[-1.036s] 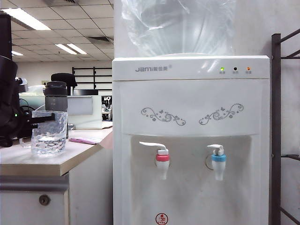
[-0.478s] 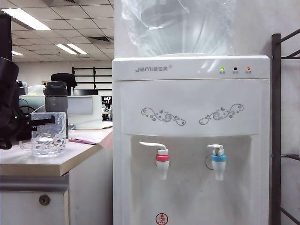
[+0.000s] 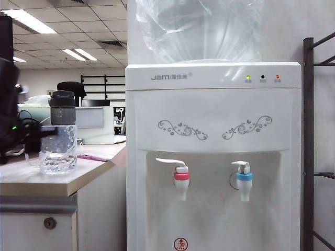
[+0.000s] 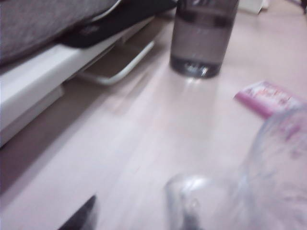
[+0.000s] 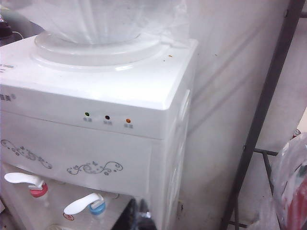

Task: Pick up the plastic mug from the left desk, go to the cold water outlet of the water dispenser, press the vertical switch to get some water, then put the mug back on the desk.

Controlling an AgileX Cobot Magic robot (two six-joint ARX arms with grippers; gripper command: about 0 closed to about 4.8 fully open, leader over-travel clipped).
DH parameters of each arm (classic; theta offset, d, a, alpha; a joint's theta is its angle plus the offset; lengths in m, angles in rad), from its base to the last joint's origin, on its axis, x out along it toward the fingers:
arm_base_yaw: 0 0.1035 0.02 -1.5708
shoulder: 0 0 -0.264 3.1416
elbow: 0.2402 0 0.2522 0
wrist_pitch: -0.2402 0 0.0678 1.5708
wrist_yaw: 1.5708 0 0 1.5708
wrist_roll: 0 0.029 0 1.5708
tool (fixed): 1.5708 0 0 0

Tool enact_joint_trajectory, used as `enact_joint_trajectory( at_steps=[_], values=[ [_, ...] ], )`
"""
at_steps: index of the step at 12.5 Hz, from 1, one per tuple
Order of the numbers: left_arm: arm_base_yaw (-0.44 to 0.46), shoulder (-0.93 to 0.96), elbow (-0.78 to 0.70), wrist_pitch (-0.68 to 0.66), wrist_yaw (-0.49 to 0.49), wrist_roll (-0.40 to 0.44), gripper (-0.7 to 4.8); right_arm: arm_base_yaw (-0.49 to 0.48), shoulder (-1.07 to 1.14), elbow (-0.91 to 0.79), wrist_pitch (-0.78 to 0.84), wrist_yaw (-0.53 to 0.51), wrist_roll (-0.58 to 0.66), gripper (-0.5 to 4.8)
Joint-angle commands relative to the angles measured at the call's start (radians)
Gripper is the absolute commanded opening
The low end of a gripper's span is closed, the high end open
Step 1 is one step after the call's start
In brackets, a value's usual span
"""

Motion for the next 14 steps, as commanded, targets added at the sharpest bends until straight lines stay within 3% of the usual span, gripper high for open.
enact_joint_trajectory(
  at_steps=[1, 7, 8, 9, 10, 14],
  values=[
    [0.002, -0.053, -0.089, 0.008, -0.002, 0.007, 2.14, 0.0, -0.002, 0.002, 0.013, 0.0, 0.0, -0.01],
    [-0.013, -0.097, -0.13, 0.034, 0.017, 0.0, 2.14, 0.0, -0.003, 0.002, 0.013, -0.001, 0.0, -0.01],
    [-0.042, -0.146, -0.16, 0.037, 0.012, -0.001, 1.23, 0.0, -0.003, 0.002, 0.013, 0.0, 0.0, -0.01],
    [-0.072, -0.189, -0.201, 0.041, -0.037, 0.0, -0.06, 0.0, -0.003, 0.002, 0.013, 0.0, 0.0, -0.01],
    [-0.08, -0.209, -0.226, 0.057, -0.035, 0.001, -0.06, 0.0, -0.003, 0.002, 0.013, 0.0, 0.0, -0.01],
    [-0.085, -0.226, -0.395, 0.493, 0.002, 0.004, -0.05, 0.0, -0.004, 0.002, 0.013, 0.0, 0.0, -0.01]
  ],
)
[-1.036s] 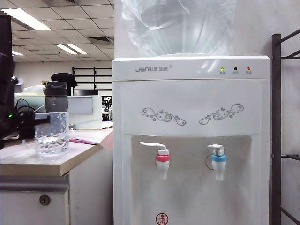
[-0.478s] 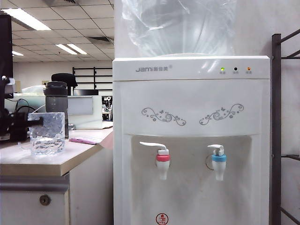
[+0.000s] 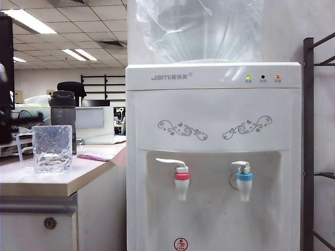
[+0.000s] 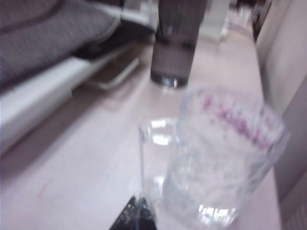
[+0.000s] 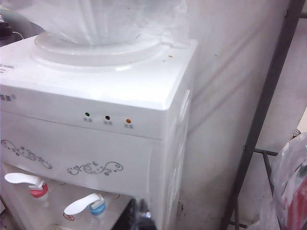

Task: Pick up the plastic mug from the left desk, go to the cold water outlet of the water dispenser, press the vertical switch to get some water, then put the mug back on the desk.

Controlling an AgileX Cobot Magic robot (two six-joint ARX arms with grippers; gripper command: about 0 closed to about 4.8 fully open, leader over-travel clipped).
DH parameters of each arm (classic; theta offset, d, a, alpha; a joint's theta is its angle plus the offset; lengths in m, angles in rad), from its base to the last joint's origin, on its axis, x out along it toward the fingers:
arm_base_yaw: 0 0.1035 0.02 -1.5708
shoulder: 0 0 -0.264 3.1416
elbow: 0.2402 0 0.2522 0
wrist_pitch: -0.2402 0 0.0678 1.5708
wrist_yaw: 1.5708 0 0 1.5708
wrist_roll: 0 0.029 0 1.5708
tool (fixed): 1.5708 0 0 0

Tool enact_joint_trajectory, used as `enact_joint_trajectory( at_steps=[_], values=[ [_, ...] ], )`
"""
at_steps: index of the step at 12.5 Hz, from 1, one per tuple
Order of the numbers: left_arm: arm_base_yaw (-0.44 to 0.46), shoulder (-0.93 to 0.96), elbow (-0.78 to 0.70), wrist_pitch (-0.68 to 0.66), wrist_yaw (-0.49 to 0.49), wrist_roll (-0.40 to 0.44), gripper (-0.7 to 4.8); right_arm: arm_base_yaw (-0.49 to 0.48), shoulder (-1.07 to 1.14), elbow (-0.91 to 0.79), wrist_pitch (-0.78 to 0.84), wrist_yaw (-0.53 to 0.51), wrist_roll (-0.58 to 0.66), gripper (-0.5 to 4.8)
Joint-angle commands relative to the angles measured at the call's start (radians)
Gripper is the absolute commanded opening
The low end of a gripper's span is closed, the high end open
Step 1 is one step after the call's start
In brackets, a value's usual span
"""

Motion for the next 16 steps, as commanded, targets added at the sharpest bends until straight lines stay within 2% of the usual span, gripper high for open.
enact_joint_trajectory(
  at_steps=[1, 3, 4, 5, 6, 7, 9, 12, 13, 16],
  values=[
    [-0.002, -0.005, -0.071, 0.22, 0.093, 0.007, -0.05, 0.0, -0.002, 0.002, 0.013, 0.0, 0.0, -0.01],
    [0.006, -0.079, -0.071, 0.042, 0.109, 0.007, -0.05, 0.0, -0.002, 0.002, 0.013, 0.0, 0.0, -0.01],
    [0.006, -0.249, -0.071, -0.075, 0.109, 0.007, -0.05, 0.0, -0.002, 0.002, 0.013, 0.0, 0.0, -0.01],
    [0.018, -0.467, -0.071, -0.394, 0.134, 0.046, -0.05, 0.0, -0.002, 0.002, 0.013, 0.0, 0.001, -0.01],
    [0.044, -0.76, -0.072, -0.799, 0.141, 0.093, -0.01, 0.0, -0.002, 0.002, 0.013, 0.0, 0.0, -0.01],
    [0.115, -1.033, -0.171, -0.818, 0.18, 0.114, 0.01, 0.0, -0.003, 0.002, 0.013, 0.001, 0.0, -0.01],
    [0.144, -1.17, -0.236, -0.837, 0.183, 0.141, 0.28, 0.0, -0.004, 0.002, 0.013, 0.002, 0.0, -0.01],
    [0.146, -1.309, -0.261, -0.988, 0.188, 0.182, 0.28, 0.0, -0.005, 0.002, 0.013, 0.0, 0.0, -0.01],
    [0.148, -1.43, -0.291, -1.117, 0.259, 0.206, 0.27, 0.0, -0.006, 0.002, 0.013, 0.0, 0.0, -0.01],
    [0.156, -1.515, -0.291, -1.225, 0.364, 0.189, 0.27, 0.0, -0.006, 0.002, 0.013, 0.0, 0.0, -0.01]
  ],
)
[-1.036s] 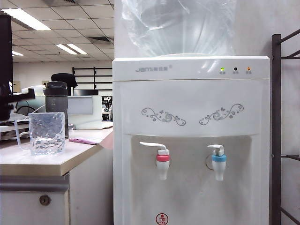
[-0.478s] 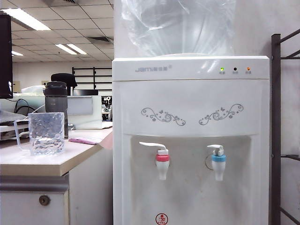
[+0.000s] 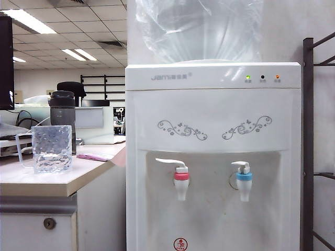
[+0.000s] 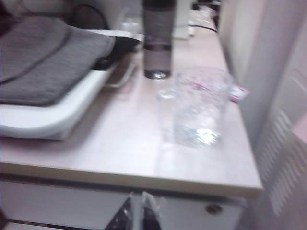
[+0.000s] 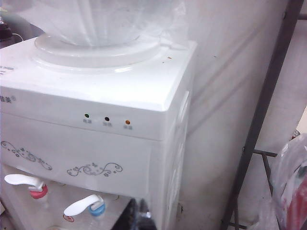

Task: Pick up the plastic mug from the left desk, go to the cold water outlet of the water dispenser, press the vertical switch to get some water, then put the mug back on the desk.

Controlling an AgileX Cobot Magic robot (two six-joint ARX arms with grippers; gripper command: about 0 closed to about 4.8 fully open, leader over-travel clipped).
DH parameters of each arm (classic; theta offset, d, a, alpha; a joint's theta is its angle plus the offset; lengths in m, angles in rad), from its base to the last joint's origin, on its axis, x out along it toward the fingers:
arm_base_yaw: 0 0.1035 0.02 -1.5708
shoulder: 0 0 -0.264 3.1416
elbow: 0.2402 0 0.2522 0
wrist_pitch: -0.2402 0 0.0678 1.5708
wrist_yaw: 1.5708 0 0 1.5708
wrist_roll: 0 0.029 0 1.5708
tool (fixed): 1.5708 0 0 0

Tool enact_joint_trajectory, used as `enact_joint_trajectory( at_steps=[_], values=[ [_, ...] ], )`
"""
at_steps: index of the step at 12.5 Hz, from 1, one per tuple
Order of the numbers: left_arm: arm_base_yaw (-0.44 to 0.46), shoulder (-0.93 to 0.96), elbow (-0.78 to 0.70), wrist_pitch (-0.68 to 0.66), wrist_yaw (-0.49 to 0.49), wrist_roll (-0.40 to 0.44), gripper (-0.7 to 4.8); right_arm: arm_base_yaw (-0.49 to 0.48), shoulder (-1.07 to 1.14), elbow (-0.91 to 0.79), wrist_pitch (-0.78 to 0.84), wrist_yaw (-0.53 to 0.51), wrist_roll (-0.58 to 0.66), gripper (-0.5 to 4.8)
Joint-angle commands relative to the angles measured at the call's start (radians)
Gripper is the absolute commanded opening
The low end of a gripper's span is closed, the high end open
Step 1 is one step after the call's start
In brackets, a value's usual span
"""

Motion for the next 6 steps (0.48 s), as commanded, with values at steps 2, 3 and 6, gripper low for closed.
enact_joint_trajectory(
  at_steps=[2, 3, 6],
  values=[
    [0.006, -0.171, 0.0, -0.149, 0.067, -0.13, 0.27, 0.0, -0.002, 0.002, 0.013, 0.0, 0.0, -0.01],
    [0.006, -0.193, 0.0, -0.166, 0.067, -0.142, 0.27, 0.0, -0.002, 0.002, 0.013, 0.0, 0.0, -0.01],
    [0.005, -0.196, 0.0, -0.211, 0.15, -0.059, 0.27, 0.0, -0.004, 0.001, 0.012, 0.0, 0.0, -0.01]
  ],
)
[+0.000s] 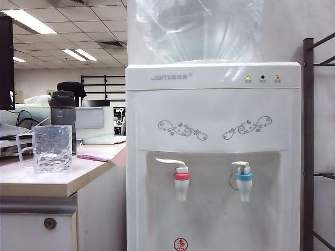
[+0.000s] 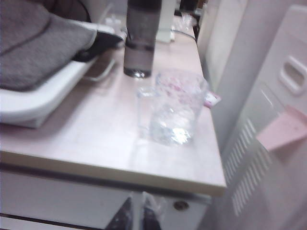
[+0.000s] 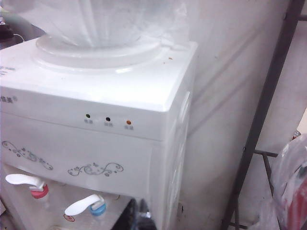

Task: Pick up the plastic mug from the left desk, go to the cold water outlet of the water dispenser, press the vertical switch to get some water, then put the mug back on the desk.

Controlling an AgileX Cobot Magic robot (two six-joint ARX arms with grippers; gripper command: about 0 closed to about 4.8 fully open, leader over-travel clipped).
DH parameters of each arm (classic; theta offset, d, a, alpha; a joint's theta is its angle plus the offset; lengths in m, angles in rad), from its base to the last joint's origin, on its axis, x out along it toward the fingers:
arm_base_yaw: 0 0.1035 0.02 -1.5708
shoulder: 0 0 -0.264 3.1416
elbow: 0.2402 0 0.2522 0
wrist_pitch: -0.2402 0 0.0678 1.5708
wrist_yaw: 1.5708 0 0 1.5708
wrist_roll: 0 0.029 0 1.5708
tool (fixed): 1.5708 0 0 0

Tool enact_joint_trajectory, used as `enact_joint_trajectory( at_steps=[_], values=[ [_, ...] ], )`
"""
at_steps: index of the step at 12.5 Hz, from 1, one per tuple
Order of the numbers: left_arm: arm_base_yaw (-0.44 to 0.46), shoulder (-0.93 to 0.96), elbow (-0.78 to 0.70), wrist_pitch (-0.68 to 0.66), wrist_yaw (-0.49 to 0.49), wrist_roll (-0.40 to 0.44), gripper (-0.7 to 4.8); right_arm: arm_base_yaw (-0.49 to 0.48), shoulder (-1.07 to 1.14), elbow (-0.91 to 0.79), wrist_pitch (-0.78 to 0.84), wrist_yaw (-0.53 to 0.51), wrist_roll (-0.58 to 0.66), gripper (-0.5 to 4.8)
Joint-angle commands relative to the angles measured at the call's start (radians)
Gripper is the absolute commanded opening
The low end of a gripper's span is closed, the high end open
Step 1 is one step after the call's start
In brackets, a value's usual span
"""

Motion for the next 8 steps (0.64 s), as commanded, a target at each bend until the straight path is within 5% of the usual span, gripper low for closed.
enact_joint_trajectory(
  at_steps=[1, 5, 8],
  values=[
    [0.0, -0.001, 0.0, -0.053, 0.094, 0.109, 0.27, 0.0, -0.002, 0.001, 0.013, 0.0, 0.0, -0.01],
    [-0.001, -0.001, 0.0, -0.056, -0.024, 0.019, 0.27, 0.0, -0.002, 0.001, 0.013, 0.001, 0.0, -0.01],
    [-0.001, -0.001, 0.0, 0.102, -0.024, 0.099, 0.27, 0.0, -0.002, 0.0, 0.013, 0.0, 0.0, -0.01]
  ],
)
